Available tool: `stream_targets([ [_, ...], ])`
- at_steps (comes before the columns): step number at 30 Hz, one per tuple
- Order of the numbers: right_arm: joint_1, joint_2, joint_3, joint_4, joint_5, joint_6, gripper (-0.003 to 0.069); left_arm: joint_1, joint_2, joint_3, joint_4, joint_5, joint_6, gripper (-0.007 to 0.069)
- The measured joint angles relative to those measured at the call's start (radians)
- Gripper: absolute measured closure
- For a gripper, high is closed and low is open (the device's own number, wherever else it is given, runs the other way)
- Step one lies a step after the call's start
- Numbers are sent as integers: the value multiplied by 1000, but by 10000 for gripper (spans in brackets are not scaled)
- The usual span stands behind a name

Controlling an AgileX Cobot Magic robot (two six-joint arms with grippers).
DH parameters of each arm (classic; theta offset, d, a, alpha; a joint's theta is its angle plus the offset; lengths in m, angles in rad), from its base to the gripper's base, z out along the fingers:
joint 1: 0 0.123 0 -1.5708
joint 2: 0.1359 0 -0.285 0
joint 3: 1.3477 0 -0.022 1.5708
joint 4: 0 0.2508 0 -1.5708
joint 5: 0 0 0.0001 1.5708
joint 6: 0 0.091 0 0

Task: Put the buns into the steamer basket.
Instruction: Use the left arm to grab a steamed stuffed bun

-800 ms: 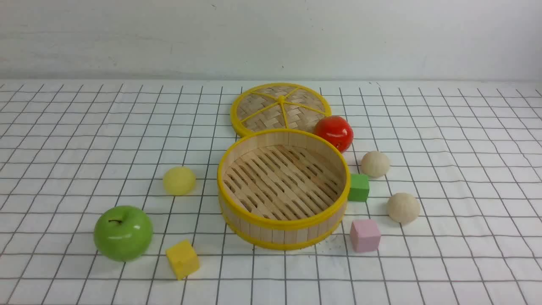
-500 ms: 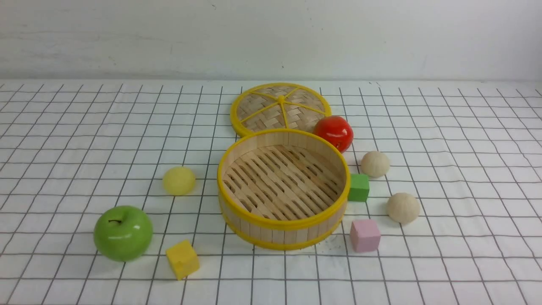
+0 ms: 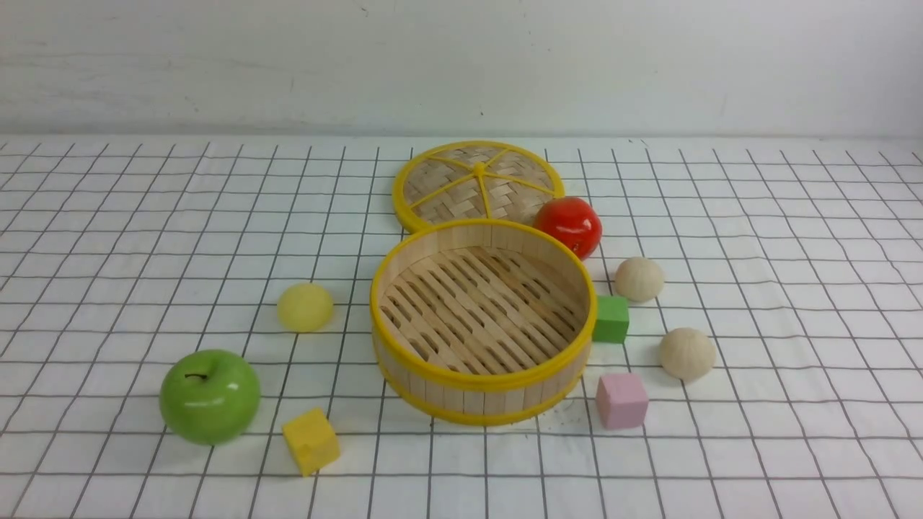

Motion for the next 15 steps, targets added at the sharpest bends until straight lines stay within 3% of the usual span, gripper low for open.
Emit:
stream_targets([
  [9, 0, 0, 0, 0, 0, 0, 420, 0, 0, 0, 0, -4, 0, 387],
  [15, 0, 0, 0, 0, 0, 0, 420, 0, 0, 0, -27, -108, 0, 387],
])
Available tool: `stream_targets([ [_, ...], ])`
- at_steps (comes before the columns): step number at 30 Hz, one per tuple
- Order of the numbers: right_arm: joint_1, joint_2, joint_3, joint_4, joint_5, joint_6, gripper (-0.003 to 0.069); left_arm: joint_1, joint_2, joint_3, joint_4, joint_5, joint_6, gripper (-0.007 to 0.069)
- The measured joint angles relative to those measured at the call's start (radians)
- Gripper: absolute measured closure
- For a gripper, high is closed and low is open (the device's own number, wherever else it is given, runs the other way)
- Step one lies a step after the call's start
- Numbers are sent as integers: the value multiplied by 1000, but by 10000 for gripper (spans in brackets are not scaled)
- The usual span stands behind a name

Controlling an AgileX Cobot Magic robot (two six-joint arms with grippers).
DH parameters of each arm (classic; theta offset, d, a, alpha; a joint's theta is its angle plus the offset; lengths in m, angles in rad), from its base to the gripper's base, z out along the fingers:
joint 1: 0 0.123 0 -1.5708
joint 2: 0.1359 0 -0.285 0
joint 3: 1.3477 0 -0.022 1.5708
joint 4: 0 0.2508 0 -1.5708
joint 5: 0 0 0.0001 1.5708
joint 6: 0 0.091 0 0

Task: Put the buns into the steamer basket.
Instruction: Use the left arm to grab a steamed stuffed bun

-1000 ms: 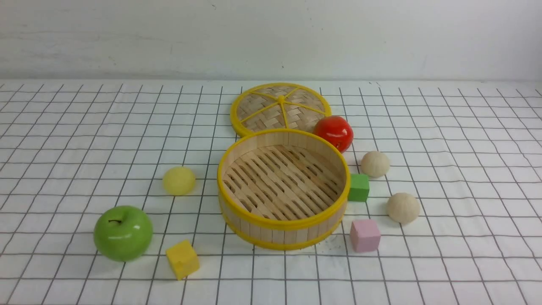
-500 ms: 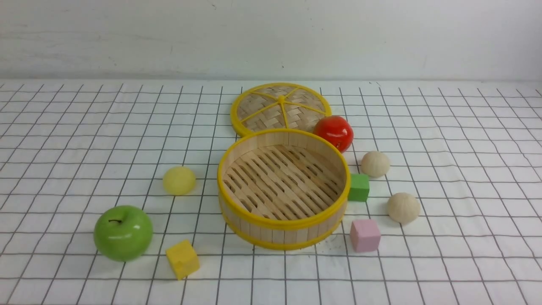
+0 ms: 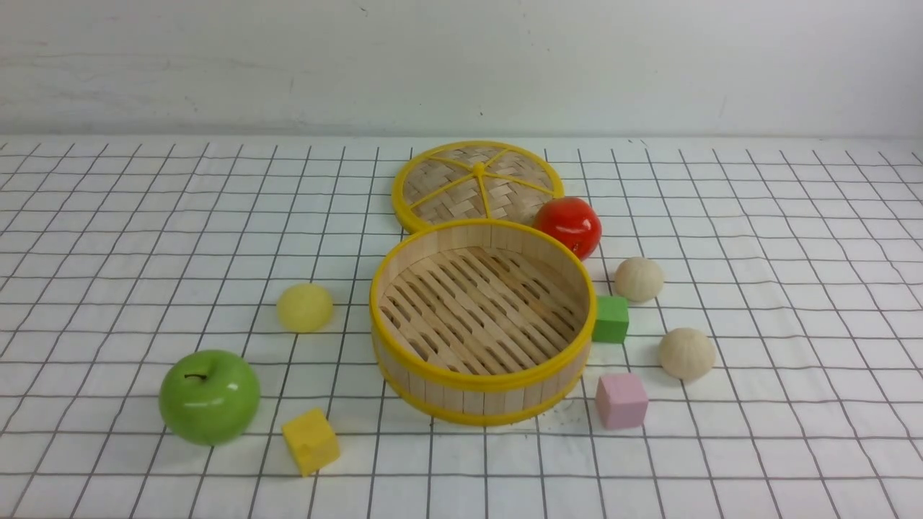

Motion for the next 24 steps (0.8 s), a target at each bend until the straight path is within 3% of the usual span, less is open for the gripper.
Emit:
stream_targets([
  [6, 0, 0, 0, 0, 0, 0, 420, 0, 0, 0, -30, -196, -32, 387],
  [11, 0, 0, 0, 0, 0, 0, 420, 0, 0, 0, -103, -578, -134, 387],
  [14, 0, 0, 0, 0, 0, 0, 420, 0, 0, -47, -160, -692, -140, 387],
  [19, 0, 0, 0, 0, 0, 0, 420, 0, 82, -278, -224, -652, -134, 387],
  [24, 0, 0, 0, 0, 0, 0, 420, 0, 300, -625, -193, -320, -132, 387],
])
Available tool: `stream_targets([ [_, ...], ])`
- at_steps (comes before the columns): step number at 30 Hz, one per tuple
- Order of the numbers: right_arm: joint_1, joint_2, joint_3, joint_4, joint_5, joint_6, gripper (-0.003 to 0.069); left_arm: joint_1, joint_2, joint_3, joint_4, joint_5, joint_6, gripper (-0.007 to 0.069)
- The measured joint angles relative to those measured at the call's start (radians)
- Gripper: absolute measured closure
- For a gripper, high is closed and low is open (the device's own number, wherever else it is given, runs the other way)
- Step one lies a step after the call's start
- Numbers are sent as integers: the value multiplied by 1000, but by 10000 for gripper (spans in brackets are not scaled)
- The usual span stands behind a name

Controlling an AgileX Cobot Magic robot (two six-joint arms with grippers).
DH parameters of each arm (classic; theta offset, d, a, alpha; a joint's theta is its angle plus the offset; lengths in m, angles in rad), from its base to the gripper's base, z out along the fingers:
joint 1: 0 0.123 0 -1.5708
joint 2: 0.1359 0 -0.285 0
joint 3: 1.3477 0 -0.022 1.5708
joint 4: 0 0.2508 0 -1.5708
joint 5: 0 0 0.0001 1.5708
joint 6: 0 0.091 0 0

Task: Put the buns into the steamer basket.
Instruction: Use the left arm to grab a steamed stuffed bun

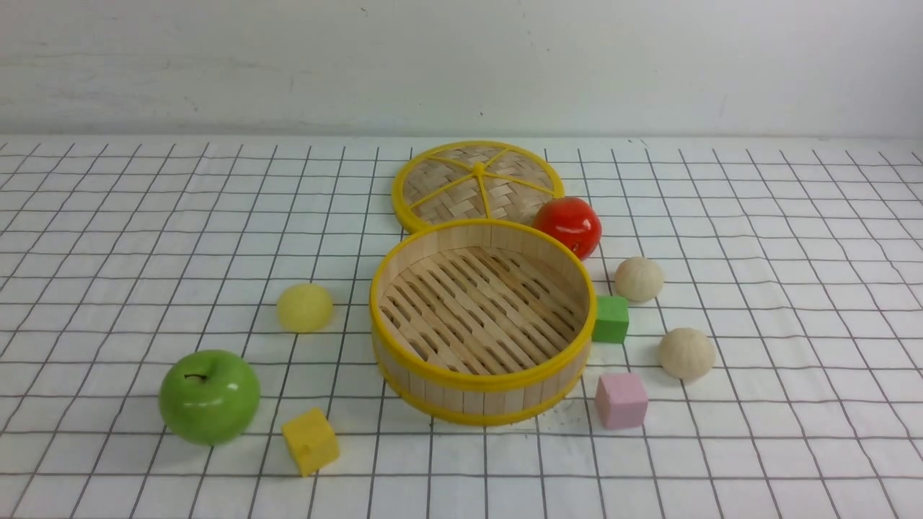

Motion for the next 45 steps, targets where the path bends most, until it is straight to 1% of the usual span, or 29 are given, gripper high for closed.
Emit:
stream_targets([
  [1, 0, 0, 0, 0, 0, 0, 420, 0, 47, -50, 4, 95, 0, 387],
  [2, 0, 0, 0, 0, 0, 0, 420, 0, 47, -61, 5, 95, 0, 387],
  [3, 0, 0, 0, 0, 0, 0, 420, 0, 123, -134, 9, 227, 5, 387],
  [4, 0, 0, 0, 0, 0, 0, 420, 0, 169, -175, 16, 319, 12, 387],
  [5, 0, 0, 0, 0, 0, 0, 420, 0, 204, -205, 26, 402, 23, 387],
  [6, 0, 0, 0, 0, 0, 0, 420, 0, 221, -214, 31, 417, 27, 387],
  [7, 0, 0, 0, 0, 0, 0, 420, 0, 295, -230, 58, 515, 53, 386],
  [9, 0, 0, 0, 0, 0, 0, 420, 0, 376, -231, 79, 558, 68, 386],
  [12, 0, 0, 0, 0, 0, 0, 420, 0, 468, -226, 79, 563, 78, 386],
  [13, 0, 0, 0, 0, 0, 0, 420, 0, 551, -228, 72, 567, 85, 386],
  [16, 0, 0, 0, 0, 0, 0, 420, 0, 723, -271, 67, 588, 112, 386],
  [18, 0, 0, 0, 0, 0, 0, 420, 0, 781, -310, 59, 607, 128, 386],
  [19, 0, 0, 0, 0, 0, 0, 420, 0, 894, -388, 43, 649, 163, 386],
  [20, 0, 0, 0, 0, 0, 0, 420, 0, 905, -408, 38, 660, 173, 386],
  [21, 0, 0, 0, 0, 0, 0, 420, 0, 985, -478, 19, 706, 212, 386],
  [22, 0, 0, 0, 0, 0, 0, 420, 0, 996, -478, 16, 713, 218, 386],
  [24, 0, 0, 0, 0, 0, 0, 420, 0, 1151, -613, -25, 815, 297, 386],
  [27, 0, 0, 0, 0, 0, 0, 420, -2, 1349, -803, -60, 947, 349, 386],
  [28, 0, 0, 0, 0, 0, 0, 420, -4, 1361, -814, -60, 955, 350, 386],
  [30, 0, 0, 0, 0, 0, 0, 420, -25, 1505, -954, -44, 1046, 359, 386],
  [34, 0, 0, 0, 0, 0, 0, 420, -105, 1708, -1159, 44, 1142, 342, 386],
  [36, 0, 0, 0, 0, 0, 0, 420, -158, 1798, -1277, 121, 1177, 308, 386],
  [39, 0, 0, 0, 0, 0, 0, 420, -207, 1907, -1397, 189, 1215, 249, 386],
  [41, 0, 0, 0, 0, 0, 0, 420, -223, 1955, -1441, 204, 1223, 215, 386],
  [45, 0, 0, 0, 0, 0, 0, 420, -231, 1997, -1454, 214, 1224, 197, 386],
])
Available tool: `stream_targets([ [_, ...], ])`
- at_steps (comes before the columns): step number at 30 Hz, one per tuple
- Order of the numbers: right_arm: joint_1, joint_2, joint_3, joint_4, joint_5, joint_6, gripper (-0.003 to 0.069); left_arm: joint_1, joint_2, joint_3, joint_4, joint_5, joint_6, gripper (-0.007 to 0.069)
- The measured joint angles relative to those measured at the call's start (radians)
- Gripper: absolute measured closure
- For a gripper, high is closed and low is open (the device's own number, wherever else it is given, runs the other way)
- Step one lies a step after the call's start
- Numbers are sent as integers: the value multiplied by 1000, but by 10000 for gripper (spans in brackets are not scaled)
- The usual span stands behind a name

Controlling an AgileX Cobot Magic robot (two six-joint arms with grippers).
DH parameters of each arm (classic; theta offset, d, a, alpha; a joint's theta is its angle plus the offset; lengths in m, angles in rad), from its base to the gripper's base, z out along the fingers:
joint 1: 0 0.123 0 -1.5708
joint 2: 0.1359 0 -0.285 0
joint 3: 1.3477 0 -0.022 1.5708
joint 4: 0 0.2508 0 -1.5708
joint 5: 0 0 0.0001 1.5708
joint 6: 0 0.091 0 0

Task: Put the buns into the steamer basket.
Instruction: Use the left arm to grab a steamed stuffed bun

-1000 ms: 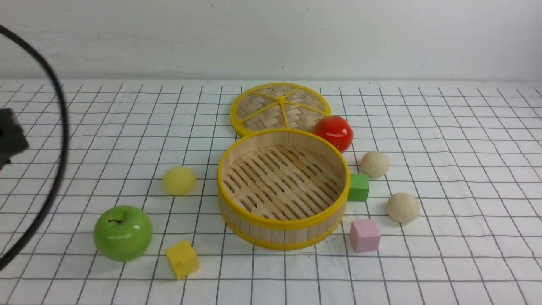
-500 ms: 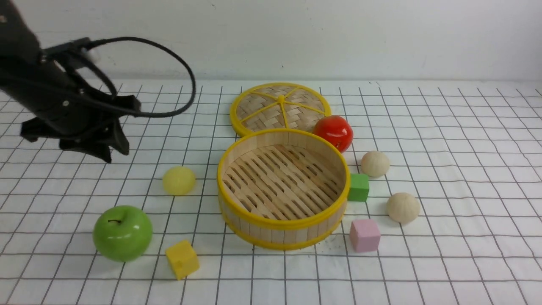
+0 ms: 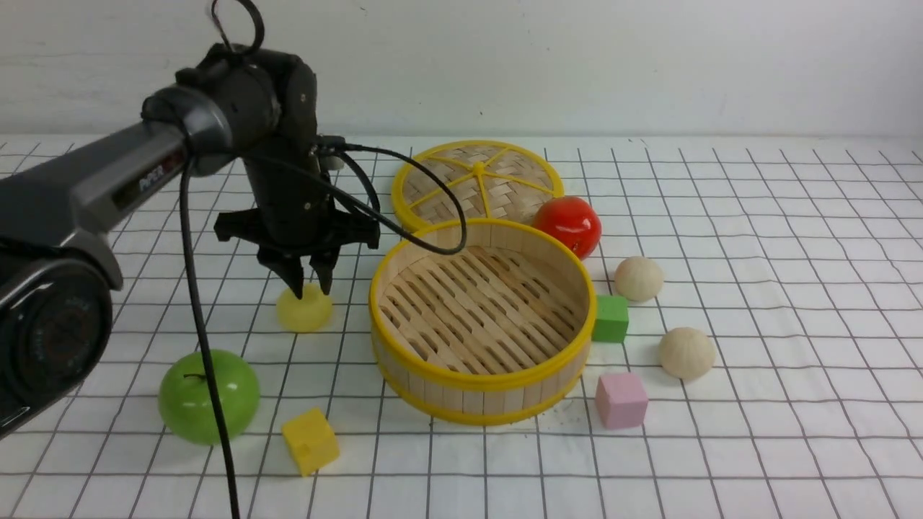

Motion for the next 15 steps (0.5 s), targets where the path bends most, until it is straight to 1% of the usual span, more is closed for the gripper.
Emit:
stream_targets([
  [4, 0, 0, 0, 0, 0, 0, 420, 0, 6, -3, 32, -1, -19, 386],
  [15, 0, 0, 0, 0, 0, 0, 420, 0, -40, -8, 61, -7, -31, 386],
])
